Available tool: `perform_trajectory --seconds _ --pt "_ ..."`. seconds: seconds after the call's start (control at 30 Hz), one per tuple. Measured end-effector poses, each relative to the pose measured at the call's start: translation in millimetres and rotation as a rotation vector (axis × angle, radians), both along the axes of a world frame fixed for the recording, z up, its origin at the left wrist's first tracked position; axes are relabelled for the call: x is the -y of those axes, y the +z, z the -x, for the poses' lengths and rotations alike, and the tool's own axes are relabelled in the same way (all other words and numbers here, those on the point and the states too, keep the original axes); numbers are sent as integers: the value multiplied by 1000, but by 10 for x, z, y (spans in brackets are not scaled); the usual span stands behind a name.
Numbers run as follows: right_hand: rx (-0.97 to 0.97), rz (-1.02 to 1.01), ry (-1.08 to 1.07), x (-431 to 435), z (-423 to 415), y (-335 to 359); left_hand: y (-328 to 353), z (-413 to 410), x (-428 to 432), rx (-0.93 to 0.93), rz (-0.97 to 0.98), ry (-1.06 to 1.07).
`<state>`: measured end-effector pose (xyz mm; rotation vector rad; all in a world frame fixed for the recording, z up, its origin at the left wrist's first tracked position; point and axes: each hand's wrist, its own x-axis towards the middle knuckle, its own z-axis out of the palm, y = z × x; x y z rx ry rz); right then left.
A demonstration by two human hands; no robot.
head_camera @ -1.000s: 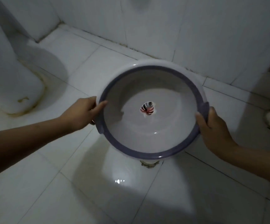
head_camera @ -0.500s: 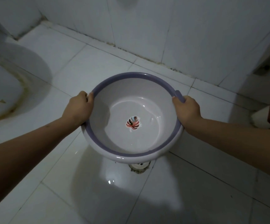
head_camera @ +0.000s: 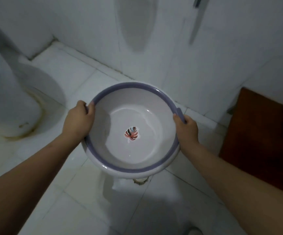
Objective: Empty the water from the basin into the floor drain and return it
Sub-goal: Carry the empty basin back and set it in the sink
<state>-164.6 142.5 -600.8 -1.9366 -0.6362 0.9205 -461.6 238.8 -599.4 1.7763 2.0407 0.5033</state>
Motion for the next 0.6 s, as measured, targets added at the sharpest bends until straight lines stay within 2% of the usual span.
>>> perform_trajectory --seconds 0.2,0.33,0.6 --pt "-126 -13 -71 315 337 1796 1917 276 165 167 51 -3" --pt "-195 2 -116 506 474 2905 3106 357 316 213 76 -7" --pt "-116 -1 -69 441 291 5311 5540 299 456 290 50 -1"
